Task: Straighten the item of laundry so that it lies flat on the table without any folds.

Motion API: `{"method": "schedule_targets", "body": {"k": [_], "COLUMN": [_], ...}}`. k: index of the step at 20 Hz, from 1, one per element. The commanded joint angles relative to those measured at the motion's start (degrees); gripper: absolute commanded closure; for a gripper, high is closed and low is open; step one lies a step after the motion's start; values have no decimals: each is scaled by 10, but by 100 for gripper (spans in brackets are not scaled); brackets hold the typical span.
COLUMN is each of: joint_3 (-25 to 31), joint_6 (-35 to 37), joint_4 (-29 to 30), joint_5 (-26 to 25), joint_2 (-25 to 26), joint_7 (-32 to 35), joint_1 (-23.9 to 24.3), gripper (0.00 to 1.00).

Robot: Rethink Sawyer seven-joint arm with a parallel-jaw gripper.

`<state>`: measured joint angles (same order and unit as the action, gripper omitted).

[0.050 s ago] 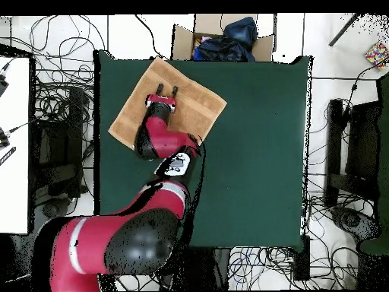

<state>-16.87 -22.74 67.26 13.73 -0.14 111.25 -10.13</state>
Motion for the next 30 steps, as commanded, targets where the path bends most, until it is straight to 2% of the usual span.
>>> {"method": "schedule_targets", "body": {"k": [1, 6, 10, 17, 23, 27, 30], "joint_3": [-22, -13, 9, 70, 101, 103, 92], "joint_6": [454, 501, 504, 443, 344, 311, 334], "joint_4": [-17, 3, 23, 68, 58, 44, 52], "joint_5": [73, 47, 27, 15, -13, -33, -36], "joint_2": [78, 42, 17, -10, 5, 5, -19], "joint_7": [61, 58, 49, 28, 22, 30, 42], "joint_1": [-67, -58, -43, -9, 14, 17, 9], "gripper": [0, 0, 0, 0, 0, 0, 0]}}
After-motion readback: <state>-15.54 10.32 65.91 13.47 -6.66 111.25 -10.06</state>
